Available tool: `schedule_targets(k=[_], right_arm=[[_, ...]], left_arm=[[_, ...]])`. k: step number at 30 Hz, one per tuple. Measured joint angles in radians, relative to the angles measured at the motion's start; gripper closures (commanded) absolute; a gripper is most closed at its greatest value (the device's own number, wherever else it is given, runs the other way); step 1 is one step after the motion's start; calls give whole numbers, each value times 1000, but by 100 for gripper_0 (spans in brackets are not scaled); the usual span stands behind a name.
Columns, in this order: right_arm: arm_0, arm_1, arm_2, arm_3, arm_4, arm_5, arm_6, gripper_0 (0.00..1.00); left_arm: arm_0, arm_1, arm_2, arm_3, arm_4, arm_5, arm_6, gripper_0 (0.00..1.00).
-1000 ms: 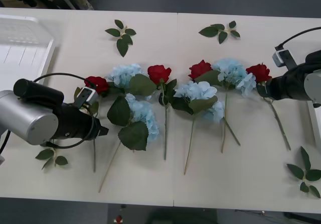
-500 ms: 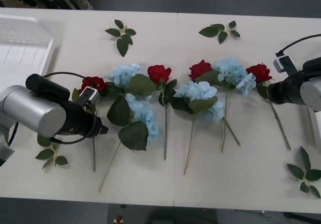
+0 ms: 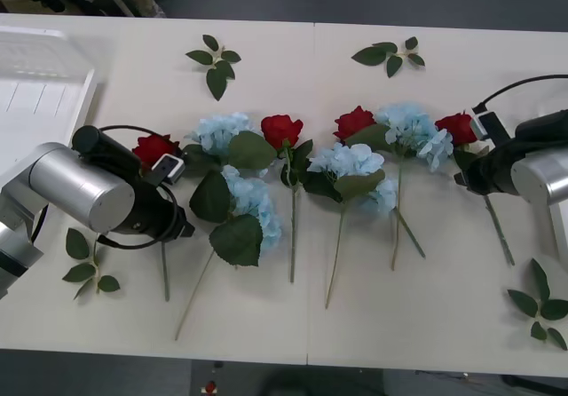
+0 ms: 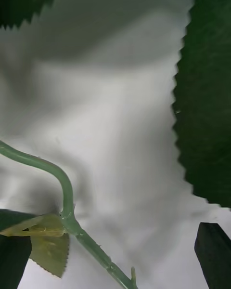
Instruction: Put the red flowers into the right box and the blue flowers into the left box
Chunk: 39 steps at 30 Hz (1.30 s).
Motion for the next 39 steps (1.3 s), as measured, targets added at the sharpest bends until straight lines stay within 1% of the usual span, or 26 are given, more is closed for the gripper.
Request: schedule_targets(k=[5, 10, 11, 12, 13, 14, 15, 16, 17, 18, 19, 20, 21, 24, 25, 26, 27, 39], right_arm=[[-22, 4, 26, 46, 6, -35, 0, 8], [-38, 37, 19, 102, 11, -81, 0, 8], [-43, 40, 16, 109, 11, -84, 0, 8], [-48, 44, 14, 116, 11, -85, 0, 8], [-54, 48, 15, 125, 11, -85, 0, 8], [-62, 51, 16, 134, 11, -85, 0, 8], [-69, 53, 18, 141, 11, -85, 0, 8], [-77, 54, 20, 148, 11, -85, 0, 8], [-84, 55, 23, 157, 11, -85, 0, 10], [-92, 55, 27, 166, 11, -85, 0, 24], [-98, 55, 31, 175, 10, -86, 0, 31], [-104, 55, 34, 181, 10, -86, 0, 42], [-108, 55, 36, 188, 10, -86, 0, 57], [-110, 55, 37, 197, 10, -86, 0, 78], [-110, 55, 37, 198, 10, -86, 0, 87], [-110, 55, 37, 198, 10, -86, 0, 98], [-110, 55, 37, 198, 10, -86, 0, 100], [-110, 55, 37, 198, -3, -86, 0, 100]], left_arm=[[0, -6, 0, 29, -5, 0, 0, 0], [0, -7, 0, 35, -15, 0, 0, 0], [0, -8, 0, 35, -15, 0, 0, 1], [0, -8, 0, 35, -15, 0, 0, 5], [0, -8, 0, 35, -15, 0, 0, 11], [0, -8, 0, 36, -15, 0, 0, 27], [0, -8, 0, 36, -15, 0, 0, 40], [0, -8, 0, 36, -15, 0, 0, 63], [0, -8, 0, 36, -15, 0, 0, 76], [0, -8, 0, 36, -15, 1, 0, 99], [0, -8, 0, 36, -15, 3, 0, 99], [0, -8, 0, 36, -15, 6, 0, 100], [0, -8, 0, 36, -15, 11, 0, 100], [0, -8, 0, 36, -17, 15, 0, 100], [0, -8, 0, 36, -20, 15, 0, 100], [0, -8, 0, 36, -25, 15, 0, 100], [0, -8, 0, 36, -29, 15, 0, 100], [0, -7, 0, 36, -50, 15, 0, 100]])
